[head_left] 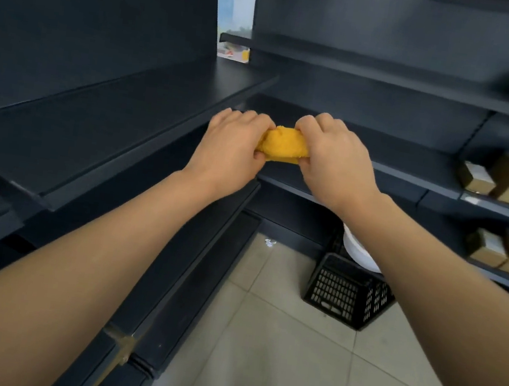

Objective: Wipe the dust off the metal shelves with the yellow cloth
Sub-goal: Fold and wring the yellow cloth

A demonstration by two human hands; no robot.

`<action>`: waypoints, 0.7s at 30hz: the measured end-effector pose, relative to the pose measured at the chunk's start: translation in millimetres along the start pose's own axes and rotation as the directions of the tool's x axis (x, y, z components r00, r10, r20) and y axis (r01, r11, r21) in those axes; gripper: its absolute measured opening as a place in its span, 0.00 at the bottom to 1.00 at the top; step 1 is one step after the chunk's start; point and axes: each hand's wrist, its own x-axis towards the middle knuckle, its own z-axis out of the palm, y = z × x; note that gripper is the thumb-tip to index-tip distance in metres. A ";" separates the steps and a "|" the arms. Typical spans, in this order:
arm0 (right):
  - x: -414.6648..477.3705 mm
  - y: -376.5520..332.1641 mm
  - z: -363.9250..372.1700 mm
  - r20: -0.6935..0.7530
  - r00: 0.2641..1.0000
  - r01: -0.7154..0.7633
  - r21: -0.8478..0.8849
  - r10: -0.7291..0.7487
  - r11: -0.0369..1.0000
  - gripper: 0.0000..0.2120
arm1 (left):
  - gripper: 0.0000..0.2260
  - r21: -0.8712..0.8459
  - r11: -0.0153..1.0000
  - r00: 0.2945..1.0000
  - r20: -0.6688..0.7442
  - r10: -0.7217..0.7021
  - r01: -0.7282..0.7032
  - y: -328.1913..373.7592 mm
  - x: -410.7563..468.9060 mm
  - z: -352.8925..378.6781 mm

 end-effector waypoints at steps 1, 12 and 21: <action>1.0 14.5 3.9 -0.001 1.000 -0.011 -0.008 0.011 1.000 0.19 | 0.17 -0.009 1.000 1.000 0.010 0.006 -0.006 6.6 10.6 10.0; 0.2 211.0 47.5 0.068 0.990 -0.117 -0.091 0.123 0.989 0.20 | 0.17 -0.076 0.996 0.997 0.057 0.058 -0.053 118.4 131.5 145.2; 8.1 311.1 84.8 0.147 0.971 -0.172 -0.126 0.190 0.977 0.18 | 0.17 -0.070 0.992 0.988 0.111 0.108 -0.100 162.1 201.8 219.8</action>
